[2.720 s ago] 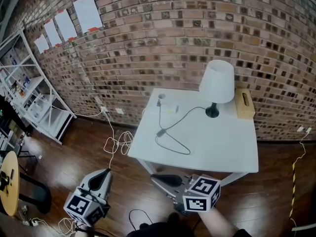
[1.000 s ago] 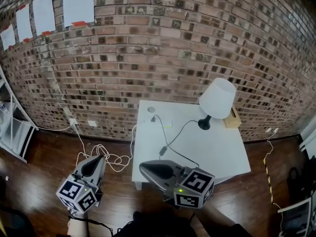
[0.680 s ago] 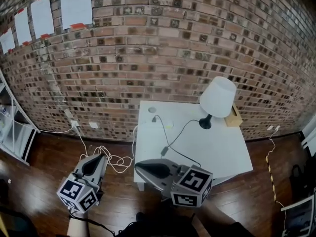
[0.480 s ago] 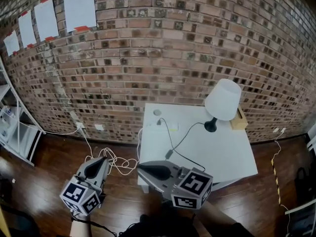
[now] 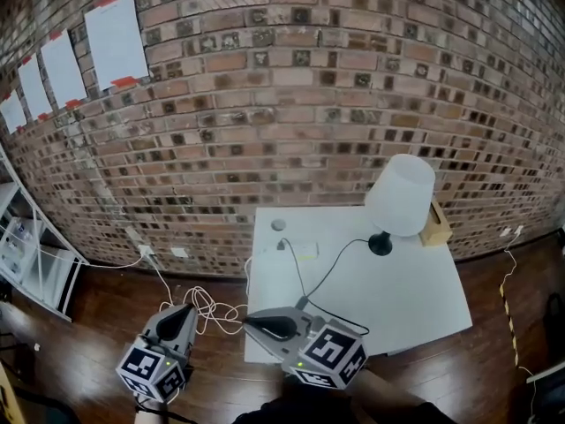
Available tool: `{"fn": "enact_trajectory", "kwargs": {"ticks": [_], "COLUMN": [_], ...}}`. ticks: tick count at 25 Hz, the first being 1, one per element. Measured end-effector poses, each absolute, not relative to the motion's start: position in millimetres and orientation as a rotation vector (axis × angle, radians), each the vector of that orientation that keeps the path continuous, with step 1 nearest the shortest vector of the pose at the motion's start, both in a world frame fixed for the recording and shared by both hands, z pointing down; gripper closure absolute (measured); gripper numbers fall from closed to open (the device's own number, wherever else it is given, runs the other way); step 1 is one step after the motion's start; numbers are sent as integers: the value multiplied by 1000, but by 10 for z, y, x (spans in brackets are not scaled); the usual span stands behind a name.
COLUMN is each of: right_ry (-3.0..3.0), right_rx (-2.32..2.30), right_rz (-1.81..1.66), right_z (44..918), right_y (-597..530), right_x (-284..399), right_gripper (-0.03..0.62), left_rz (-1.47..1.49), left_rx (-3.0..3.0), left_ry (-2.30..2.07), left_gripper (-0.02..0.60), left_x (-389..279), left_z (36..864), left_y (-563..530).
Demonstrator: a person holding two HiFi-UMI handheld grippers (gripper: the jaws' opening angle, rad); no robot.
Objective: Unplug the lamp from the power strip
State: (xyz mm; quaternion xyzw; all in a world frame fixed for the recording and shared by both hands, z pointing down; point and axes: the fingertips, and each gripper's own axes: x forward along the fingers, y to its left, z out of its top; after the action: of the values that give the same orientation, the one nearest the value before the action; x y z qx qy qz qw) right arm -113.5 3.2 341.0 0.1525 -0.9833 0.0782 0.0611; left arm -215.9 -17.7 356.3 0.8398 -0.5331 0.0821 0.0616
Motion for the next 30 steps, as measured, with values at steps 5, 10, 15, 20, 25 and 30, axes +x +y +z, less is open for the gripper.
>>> {"fn": "enact_trajectory", "kwargs": {"ticks": [5,10,15,20,25,30], "right_ry": [-2985,-2981,-2991,-2988,-2982,-2926], "right_rx": [511,516,502,521,545,583], "right_rz": [240,304,352,369,379,328], "right_z": [3451,3523,3569,3598,3622,3782], "right_y": [-406,-801,-1105,-1362,-1628,-1904], "right_x": [-867,-621,-404,-268,-99,76], "right_gripper": [592,592,592,592,592,592], "left_rz": [341,416,422,447,487,522], "left_rx": [2507,2493,2489,2455,2449,2414], "left_ry": [-1600,-1615,-1652,-1665,-1668,-1682], "left_gripper": [583,583,583,583,583,583], "left_x": [-1938,-1724,-1670,-1514,-1360,-1260], "left_z": [3651,3619,3647,3571,3554,3689], "left_y": [-510,-807,-1048,-1237,-1429,-1691]}}
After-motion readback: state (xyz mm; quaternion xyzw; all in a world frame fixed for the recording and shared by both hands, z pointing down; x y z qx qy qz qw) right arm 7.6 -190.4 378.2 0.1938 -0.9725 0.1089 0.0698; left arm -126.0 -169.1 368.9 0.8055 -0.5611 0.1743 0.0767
